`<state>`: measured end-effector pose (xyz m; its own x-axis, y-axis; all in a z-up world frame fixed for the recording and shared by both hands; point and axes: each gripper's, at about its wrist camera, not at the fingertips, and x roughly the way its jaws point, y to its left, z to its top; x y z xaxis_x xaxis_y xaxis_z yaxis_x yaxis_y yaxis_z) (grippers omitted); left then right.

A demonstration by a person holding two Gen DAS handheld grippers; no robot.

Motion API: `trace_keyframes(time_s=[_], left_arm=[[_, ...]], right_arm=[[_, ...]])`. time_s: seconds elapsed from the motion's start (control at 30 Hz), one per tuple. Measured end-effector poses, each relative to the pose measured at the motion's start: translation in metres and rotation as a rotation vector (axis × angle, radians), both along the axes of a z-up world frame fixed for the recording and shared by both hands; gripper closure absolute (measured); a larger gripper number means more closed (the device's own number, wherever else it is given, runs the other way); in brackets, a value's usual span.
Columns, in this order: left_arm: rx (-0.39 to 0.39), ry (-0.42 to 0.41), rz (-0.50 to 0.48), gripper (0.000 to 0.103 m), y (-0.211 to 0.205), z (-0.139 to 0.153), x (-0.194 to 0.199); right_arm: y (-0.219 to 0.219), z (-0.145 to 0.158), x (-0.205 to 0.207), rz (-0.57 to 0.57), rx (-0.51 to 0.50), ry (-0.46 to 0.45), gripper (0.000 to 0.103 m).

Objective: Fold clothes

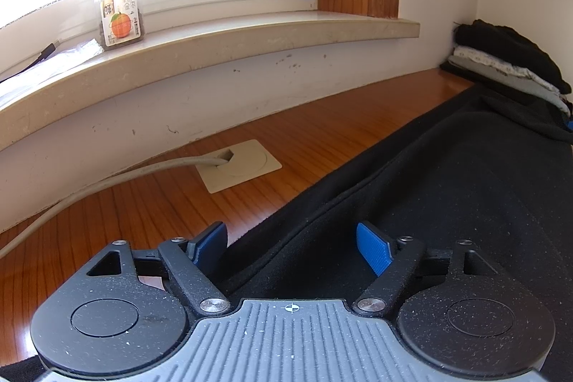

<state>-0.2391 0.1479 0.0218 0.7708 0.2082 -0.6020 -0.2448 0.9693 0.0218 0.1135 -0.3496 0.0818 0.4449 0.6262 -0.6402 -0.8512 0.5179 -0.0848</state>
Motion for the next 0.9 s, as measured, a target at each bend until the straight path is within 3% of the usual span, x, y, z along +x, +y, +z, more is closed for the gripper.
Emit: trace_keyframes(time_s=[0.27, 0.47, 0.5, 0.53, 0.6, 0.63, 0.77, 0.8, 0.9], left_arm=[[0.019, -0.024, -0.005, 0.026, -0.003, 0.001, -0.003], [0.021, -0.035, -0.024, 0.037, -0.004, 0.002, -0.004], [0.020, -0.037, -0.028, 0.042, -0.004, 0.002, -0.004], [0.019, -0.037, -0.034, 0.047, -0.004, 0.002, -0.004], [0.017, -0.036, -0.048, 0.055, -0.005, 0.002, -0.004], [0.016, -0.036, -0.055, 0.060, -0.005, 0.002, -0.004], [0.006, -0.032, -0.087, 0.078, -0.007, 0.002, -0.003], [0.001, -0.038, -0.090, 0.090, -0.007, 0.002, -0.004], [-0.023, -0.079, -0.084, 0.098, -0.003, 0.006, -0.010]], right_arm=[[0.016, -0.008, 0.001, -0.017, -0.082, -0.127, 0.050], [0.025, -0.008, 0.004, 0.040, -0.029, -0.102, 0.052], [0.025, -0.007, 0.005, 0.030, -0.023, -0.109, 0.058], [0.025, -0.005, 0.007, 0.022, -0.006, -0.113, 0.073], [0.025, 0.000, 0.012, 0.007, 0.011, -0.120, 0.089], [0.027, 0.003, 0.017, -0.001, 0.017, -0.131, 0.093], [0.039, 0.024, 0.042, -0.054, 0.039, -0.202, 0.098], [0.044, 0.030, 0.051, -0.073, 0.046, -0.224, 0.098], [0.065, 0.049, 0.085, -0.146, 0.084, -0.281, 0.099]])
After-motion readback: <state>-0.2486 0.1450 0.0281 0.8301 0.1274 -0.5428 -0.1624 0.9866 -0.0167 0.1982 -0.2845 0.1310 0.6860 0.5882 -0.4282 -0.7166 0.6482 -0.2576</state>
